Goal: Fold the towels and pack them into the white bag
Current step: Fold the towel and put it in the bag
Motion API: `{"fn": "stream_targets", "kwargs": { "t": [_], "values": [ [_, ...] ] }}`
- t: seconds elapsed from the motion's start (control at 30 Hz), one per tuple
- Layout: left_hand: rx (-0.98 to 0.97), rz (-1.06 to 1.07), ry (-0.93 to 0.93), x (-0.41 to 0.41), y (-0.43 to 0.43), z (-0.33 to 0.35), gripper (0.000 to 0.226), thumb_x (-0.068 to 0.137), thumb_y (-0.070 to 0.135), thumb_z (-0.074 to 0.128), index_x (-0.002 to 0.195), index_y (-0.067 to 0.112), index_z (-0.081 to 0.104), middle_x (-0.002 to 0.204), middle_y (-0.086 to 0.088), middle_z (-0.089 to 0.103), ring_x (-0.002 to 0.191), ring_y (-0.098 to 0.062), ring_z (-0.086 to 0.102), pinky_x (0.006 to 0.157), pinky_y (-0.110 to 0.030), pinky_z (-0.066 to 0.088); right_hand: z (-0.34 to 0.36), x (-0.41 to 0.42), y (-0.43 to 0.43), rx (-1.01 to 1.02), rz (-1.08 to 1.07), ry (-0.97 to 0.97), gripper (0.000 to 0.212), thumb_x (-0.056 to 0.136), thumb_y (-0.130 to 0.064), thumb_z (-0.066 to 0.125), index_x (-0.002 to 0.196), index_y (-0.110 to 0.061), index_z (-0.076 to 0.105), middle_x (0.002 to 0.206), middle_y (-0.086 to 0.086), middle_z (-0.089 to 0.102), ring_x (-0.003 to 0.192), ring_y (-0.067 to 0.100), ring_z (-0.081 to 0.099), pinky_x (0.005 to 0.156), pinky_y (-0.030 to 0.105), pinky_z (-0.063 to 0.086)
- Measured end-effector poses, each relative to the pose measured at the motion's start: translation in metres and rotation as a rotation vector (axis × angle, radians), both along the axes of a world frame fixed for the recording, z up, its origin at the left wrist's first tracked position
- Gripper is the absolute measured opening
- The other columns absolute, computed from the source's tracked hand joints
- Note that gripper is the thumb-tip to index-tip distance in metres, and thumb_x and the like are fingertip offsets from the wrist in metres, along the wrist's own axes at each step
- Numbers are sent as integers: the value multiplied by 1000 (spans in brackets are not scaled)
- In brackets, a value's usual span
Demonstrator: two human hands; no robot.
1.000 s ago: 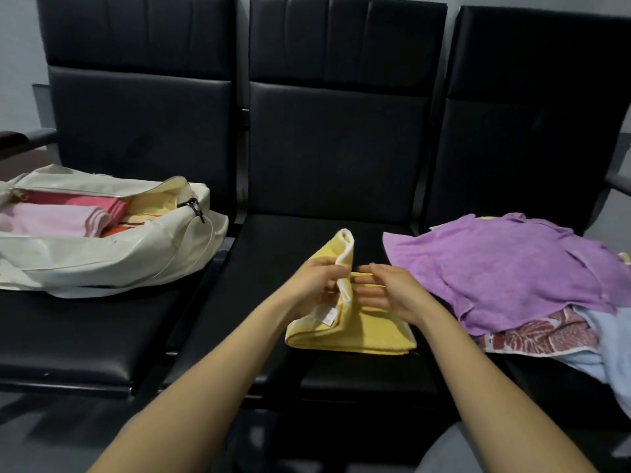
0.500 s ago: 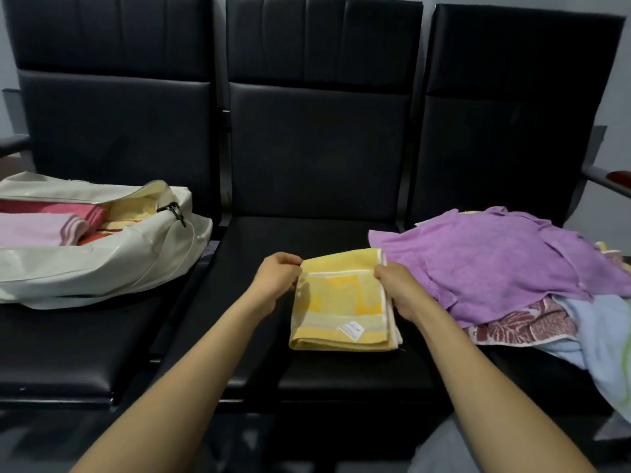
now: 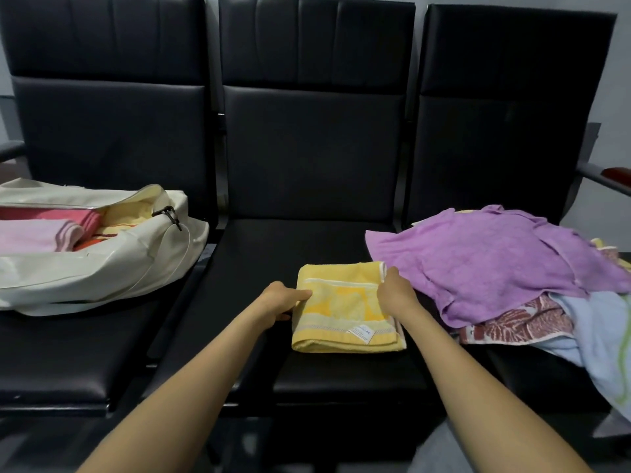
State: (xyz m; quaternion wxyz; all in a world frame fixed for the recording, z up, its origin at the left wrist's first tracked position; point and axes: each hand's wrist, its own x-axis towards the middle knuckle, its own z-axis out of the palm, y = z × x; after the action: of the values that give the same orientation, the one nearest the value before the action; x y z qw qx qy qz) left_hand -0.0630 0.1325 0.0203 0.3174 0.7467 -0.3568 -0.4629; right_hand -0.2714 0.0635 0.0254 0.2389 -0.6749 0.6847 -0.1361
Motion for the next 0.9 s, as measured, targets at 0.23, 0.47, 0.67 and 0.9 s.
{"fn": "stream_targets", "kwargs": {
  "t": [0.23,0.47,0.67,0.9],
  "values": [
    [-149,-75,102,-19,8,10,25,84,32,67,99,14,63,102,-6,68,92,-19,66,80,-34,56,-10,2,2,-177,56,99,31,102,-11,37,132,-8,47,128,13,54,111,30,55,82,32,42],
    [-267,-75,541,-27,16,45,22,92,17,51,114,17,52,115,-13,63,104,-29,62,81,-39,54,-7,11,-1,-69,40,-321,42,101,-42,39,126,-7,45,125,10,56,102,25,54,81,33,43],
    [-333,49,709,-3,21,56,35,92,22,54,124,8,52,114,-19,65,101,-33,64,77,-41,54,1,22,3,549,83,-1129,70,83,-69,48,131,-18,53,125,12,64,113,30,63,102,49,46],
    [-327,107,671,17,27,60,30,92,23,57,117,6,55,106,-18,67,89,-31,67,69,-39,55,11,16,6,654,221,-1355,58,87,-36,64,138,-13,48,128,14,62,117,30,61,98,46,48]
  ]
}}
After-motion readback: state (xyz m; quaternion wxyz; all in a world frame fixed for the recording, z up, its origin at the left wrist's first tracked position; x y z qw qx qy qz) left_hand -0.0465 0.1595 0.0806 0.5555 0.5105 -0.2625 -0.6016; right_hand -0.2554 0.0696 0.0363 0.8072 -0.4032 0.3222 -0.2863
